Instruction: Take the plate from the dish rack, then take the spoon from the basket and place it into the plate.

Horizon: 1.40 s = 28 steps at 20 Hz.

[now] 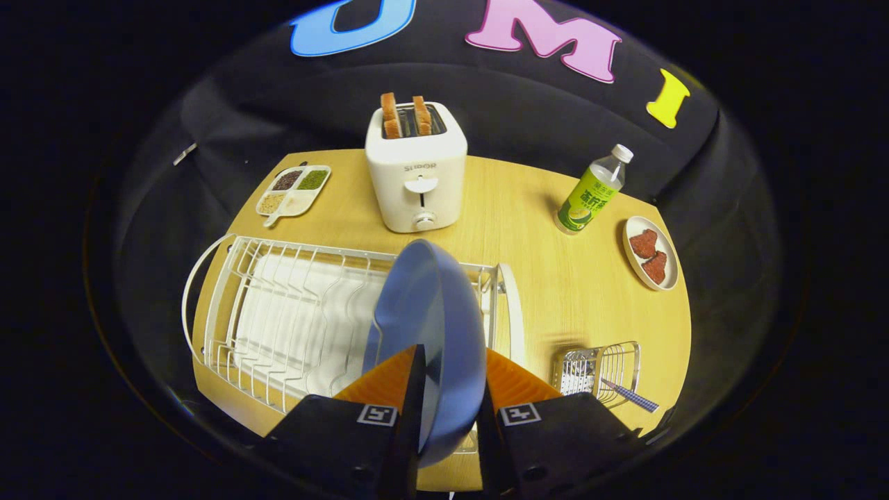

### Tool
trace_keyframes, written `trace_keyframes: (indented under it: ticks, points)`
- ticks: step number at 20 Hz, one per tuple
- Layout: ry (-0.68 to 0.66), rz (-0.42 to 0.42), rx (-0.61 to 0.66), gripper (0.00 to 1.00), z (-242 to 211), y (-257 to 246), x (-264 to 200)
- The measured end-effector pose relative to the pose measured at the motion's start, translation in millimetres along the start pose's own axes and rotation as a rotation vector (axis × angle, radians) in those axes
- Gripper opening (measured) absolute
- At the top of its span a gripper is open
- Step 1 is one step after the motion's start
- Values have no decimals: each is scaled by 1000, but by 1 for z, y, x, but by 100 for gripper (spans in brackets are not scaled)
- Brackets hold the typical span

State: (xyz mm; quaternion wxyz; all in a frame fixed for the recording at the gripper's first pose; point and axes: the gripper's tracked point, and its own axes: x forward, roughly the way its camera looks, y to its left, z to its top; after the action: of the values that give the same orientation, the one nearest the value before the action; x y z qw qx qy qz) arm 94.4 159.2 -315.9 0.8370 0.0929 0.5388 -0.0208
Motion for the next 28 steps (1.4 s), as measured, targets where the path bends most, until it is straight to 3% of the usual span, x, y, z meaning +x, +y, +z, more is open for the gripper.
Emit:
trace_keyframes:
  ticks: [10,15,21,28]
  points:
    - [-55,-75,-84,30,37,-7,-22]
    - [-126,35,-13,30,47,-16,-48]
    - [-242,206,47,30,41,-48,-114]
    - [-276,334,90,29,-22,-117,-175]
